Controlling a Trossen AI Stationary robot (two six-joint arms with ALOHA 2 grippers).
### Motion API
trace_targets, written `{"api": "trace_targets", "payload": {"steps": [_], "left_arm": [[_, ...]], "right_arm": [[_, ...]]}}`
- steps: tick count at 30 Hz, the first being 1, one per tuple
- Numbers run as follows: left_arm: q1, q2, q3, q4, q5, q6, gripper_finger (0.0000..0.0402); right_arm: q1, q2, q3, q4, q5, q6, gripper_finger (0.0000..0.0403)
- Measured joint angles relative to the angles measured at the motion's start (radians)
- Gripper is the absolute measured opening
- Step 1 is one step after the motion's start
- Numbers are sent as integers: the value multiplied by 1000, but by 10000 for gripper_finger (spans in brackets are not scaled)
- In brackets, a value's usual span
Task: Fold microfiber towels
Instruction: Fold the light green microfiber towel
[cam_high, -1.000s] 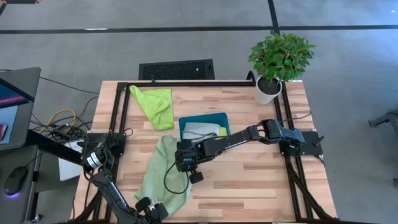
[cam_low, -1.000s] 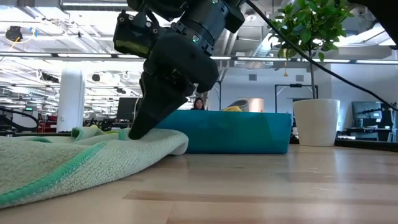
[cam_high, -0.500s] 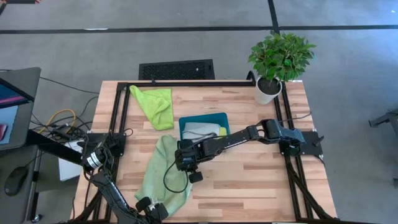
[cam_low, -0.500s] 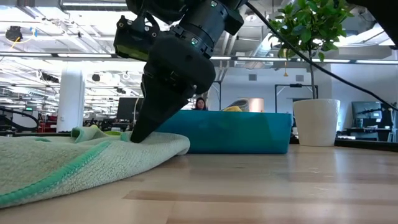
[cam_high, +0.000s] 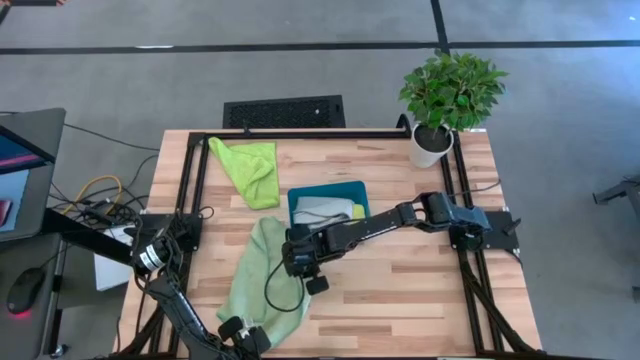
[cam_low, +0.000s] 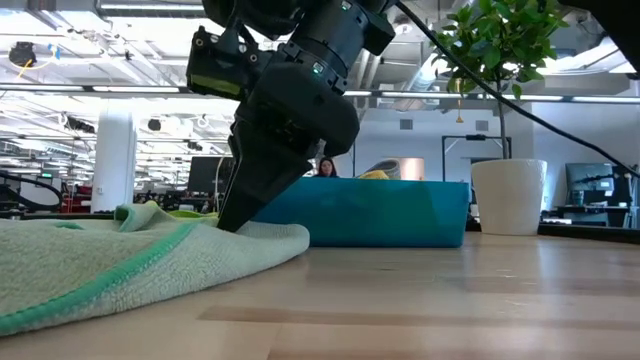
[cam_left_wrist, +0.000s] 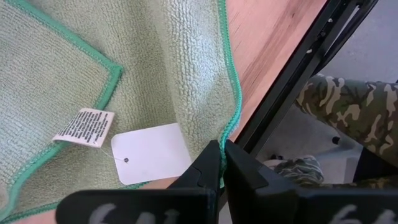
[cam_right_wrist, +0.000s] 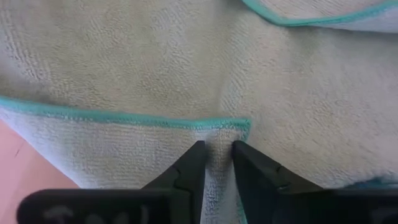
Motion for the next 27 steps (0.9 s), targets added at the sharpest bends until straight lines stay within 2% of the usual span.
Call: {"api": "trace_targets", "payload": {"steps": [4, 10, 15, 19, 27], "left_arm": [[0, 0, 0, 0, 0, 0, 0], [0, 0, 0, 0, 0, -8, 0], [0, 0, 0, 0, 1, -38, 0], [0, 0, 0, -10, 9, -53, 0], [-14, 0, 0, -159, -43, -124, 0]], "right_arm": [[1, 0, 0, 0, -1, 0, 78], [0, 0, 0, 0, -1, -10, 10], [1, -5, 0, -8, -1, -26, 16], [3, -43, 0, -36, -1, -37, 5], [25, -159, 0, -60, 10, -62, 3]]}}
